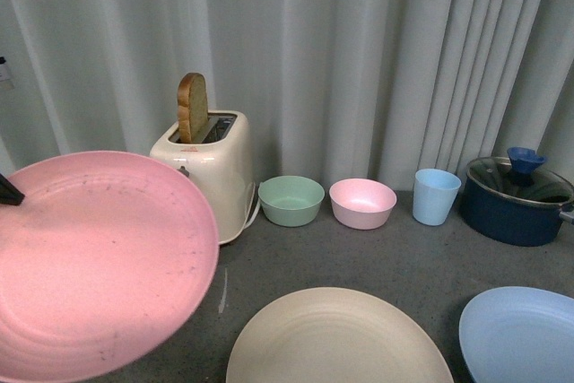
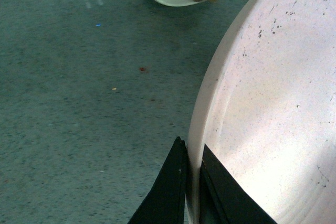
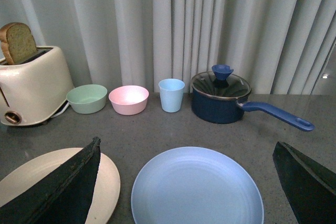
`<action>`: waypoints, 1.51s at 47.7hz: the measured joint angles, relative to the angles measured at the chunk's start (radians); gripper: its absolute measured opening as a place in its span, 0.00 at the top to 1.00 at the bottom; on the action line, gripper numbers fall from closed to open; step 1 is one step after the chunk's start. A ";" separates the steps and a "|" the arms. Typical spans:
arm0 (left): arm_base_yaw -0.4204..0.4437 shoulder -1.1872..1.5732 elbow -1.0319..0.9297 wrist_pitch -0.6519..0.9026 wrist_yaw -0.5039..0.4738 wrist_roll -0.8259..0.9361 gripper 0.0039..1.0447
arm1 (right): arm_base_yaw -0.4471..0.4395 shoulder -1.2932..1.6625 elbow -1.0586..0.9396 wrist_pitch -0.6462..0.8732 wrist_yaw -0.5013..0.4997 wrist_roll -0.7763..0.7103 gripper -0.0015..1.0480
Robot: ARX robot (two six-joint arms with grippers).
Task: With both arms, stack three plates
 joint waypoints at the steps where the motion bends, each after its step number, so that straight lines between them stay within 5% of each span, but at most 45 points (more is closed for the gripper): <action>1: -0.005 -0.006 -0.008 0.002 0.002 0.000 0.97 | 0.000 0.000 0.000 0.000 0.000 0.000 0.07; 16: -0.223 -0.050 -0.187 0.074 0.001 -0.076 0.97 | 0.000 0.000 0.000 0.000 0.000 0.000 0.07; 37: -0.505 0.098 -0.046 0.096 -0.059 -0.310 0.97 | 0.000 0.000 0.000 0.000 0.000 0.000 0.07; 72: -0.590 0.345 0.244 0.014 -0.182 -0.351 0.97 | 0.000 0.000 0.000 0.000 0.000 0.000 0.07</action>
